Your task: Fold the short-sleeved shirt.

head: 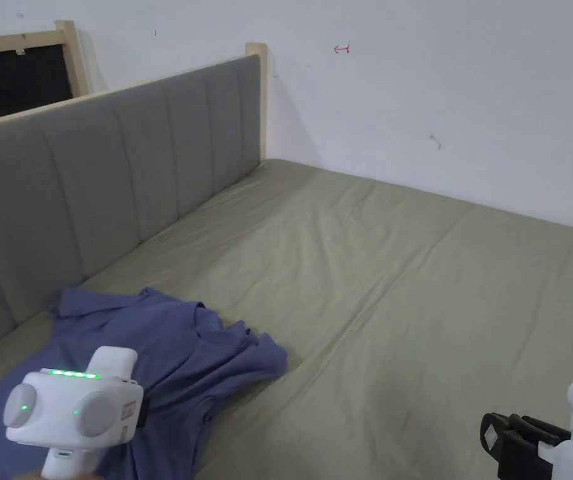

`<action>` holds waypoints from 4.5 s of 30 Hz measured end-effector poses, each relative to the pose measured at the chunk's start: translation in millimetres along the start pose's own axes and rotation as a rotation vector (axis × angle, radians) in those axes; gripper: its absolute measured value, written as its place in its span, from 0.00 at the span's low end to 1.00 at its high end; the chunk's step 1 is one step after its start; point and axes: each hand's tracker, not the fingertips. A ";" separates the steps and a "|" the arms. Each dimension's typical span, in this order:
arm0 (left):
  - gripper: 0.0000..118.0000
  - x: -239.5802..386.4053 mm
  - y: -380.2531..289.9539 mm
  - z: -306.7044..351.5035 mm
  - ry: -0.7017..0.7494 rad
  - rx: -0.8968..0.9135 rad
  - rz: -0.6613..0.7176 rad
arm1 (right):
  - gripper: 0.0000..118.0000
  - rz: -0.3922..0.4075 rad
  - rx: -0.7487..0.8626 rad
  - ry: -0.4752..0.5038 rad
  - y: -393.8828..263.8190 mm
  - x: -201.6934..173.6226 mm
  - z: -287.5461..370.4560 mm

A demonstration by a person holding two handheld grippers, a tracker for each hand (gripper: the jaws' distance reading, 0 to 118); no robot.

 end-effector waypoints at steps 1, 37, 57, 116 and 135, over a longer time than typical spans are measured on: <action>0.00 -6.4 5.7 15.0 -0.020 0.023 -0.008 | 0.00 -0.007 0.010 0.001 0.3 1.6 3.7; 0.13 515.4 40.1 152.4 -0.836 -0.084 -0.545 | 0.00 -0.336 0.353 -0.328 -59.4 201.2 216.9; 0.39 355.0 28.1 198.4 -0.615 0.451 -0.240 | 0.00 -0.313 0.389 -0.382 -68.5 199.1 199.5; 0.05 287.2 149.9 226.6 -0.549 0.463 -0.268 | 0.02 -0.123 0.254 -0.300 90.7 261.2 255.6; 0.05 344.8 334.4 276.9 -0.466 0.650 -0.265 | 0.02 0.112 0.412 -0.593 329.2 242.4 254.3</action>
